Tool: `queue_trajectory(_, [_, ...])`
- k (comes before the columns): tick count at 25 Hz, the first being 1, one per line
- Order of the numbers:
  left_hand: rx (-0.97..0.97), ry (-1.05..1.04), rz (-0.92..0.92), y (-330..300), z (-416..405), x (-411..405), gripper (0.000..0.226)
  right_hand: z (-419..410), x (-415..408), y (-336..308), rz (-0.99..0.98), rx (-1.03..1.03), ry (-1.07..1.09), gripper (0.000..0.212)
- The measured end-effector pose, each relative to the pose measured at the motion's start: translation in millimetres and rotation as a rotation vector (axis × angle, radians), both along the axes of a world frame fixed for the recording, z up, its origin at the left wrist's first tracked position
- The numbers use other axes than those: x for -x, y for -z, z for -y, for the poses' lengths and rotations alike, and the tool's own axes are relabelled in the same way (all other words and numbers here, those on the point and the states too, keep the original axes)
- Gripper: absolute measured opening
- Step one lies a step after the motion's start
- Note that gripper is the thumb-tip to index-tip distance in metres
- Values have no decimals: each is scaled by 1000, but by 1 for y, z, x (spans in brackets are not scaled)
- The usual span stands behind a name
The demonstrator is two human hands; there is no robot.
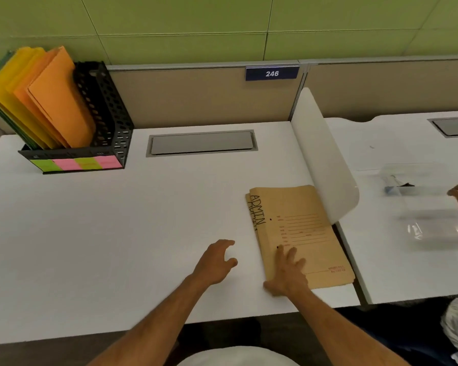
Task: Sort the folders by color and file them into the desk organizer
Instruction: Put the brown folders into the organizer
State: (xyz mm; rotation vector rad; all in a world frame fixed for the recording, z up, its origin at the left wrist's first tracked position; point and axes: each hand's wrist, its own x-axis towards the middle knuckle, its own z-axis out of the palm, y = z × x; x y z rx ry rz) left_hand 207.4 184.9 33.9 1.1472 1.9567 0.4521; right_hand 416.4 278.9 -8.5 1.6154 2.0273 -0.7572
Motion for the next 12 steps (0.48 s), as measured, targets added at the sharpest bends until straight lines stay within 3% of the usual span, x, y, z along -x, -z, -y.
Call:
queue_trajectory(5, [36, -41, 25, 7, 9, -16, 55, -4, 4, -7, -37, 40, -47, 104])
queue_trajectory(9, [25, -125, 143, 3, 3, -23, 56, -5, 6, -21, -118, 11, -141, 67])
queue_trajectory(12, [75, -175, 276, -1, -8, -29, 59, -1, 12, -32, -188, -21, -187, 66])
